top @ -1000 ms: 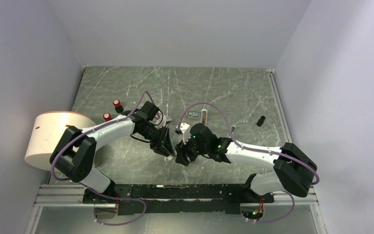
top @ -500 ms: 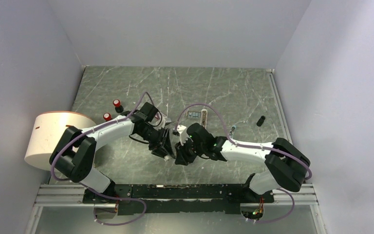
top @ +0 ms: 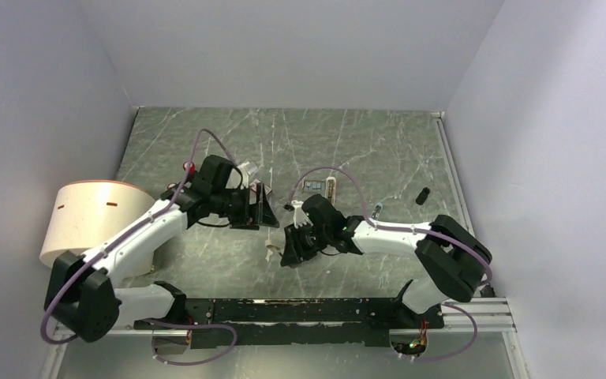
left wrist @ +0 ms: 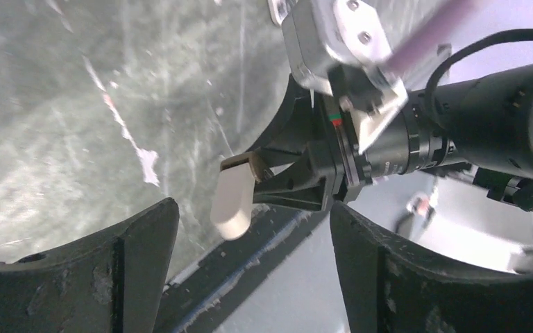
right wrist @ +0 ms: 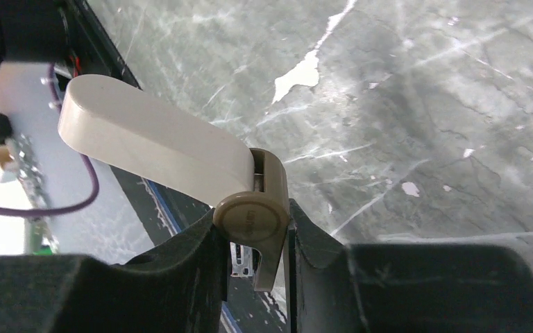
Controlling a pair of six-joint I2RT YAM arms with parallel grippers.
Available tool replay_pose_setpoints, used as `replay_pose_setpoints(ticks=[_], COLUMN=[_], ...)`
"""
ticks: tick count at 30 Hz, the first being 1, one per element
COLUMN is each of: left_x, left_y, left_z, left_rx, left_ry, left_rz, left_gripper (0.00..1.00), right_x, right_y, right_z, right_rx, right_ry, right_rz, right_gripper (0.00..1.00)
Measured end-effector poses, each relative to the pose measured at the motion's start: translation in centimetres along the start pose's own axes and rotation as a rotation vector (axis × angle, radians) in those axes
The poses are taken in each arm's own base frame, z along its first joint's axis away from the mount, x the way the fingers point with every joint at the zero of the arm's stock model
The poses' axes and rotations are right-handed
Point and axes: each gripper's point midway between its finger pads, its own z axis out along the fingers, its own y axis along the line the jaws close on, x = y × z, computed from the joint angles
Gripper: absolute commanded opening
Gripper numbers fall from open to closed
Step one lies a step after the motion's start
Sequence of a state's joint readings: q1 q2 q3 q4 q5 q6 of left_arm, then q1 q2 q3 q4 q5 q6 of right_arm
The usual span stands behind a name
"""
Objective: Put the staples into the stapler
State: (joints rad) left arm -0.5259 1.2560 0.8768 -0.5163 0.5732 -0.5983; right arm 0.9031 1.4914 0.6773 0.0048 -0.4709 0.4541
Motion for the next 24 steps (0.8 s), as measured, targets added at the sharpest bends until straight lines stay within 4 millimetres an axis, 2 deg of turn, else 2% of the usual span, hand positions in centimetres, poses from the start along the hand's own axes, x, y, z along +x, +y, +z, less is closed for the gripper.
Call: replay_pose_setpoints(ticks=[6, 12, 18, 21, 24], left_x=[-1.8, -1.7, -1.7, -1.6, -1.8], left_y=[1.3, 3.5, 2.9, 3.0, 2.9], left_z=[-1.3, 0.4, 2.6, 3.2, 3.4], left_rx=[-0.071, -0.147, -0.164, -0.184, -0.191], left_ry=[-0.209, -0.294, -0.309, -0.317, -0.343], left_rz=[0.027, -0.024, -0.014, -0.008, -0.009], left_gripper=[0.81, 0.8, 0.61, 0.57, 0.45], right_x=[-0.9, -2.3, -3.8, -4.6, -5.4], right_y=[-1.1, -0.7, -0.7, -0.5, -0.2], right_z=[0.8, 1.5, 1.9, 1.9, 1.7], right_rx=[0.011, -0.007, 0.002, -0.007, -0.016], right_ry=[-0.02, -0.07, -0.116, -0.146, -0.178], right_rz=[0.174, 0.261, 0.312, 0.328, 0.335], right_gripper=[0.28, 0.28, 0.28, 0.29, 0.29])
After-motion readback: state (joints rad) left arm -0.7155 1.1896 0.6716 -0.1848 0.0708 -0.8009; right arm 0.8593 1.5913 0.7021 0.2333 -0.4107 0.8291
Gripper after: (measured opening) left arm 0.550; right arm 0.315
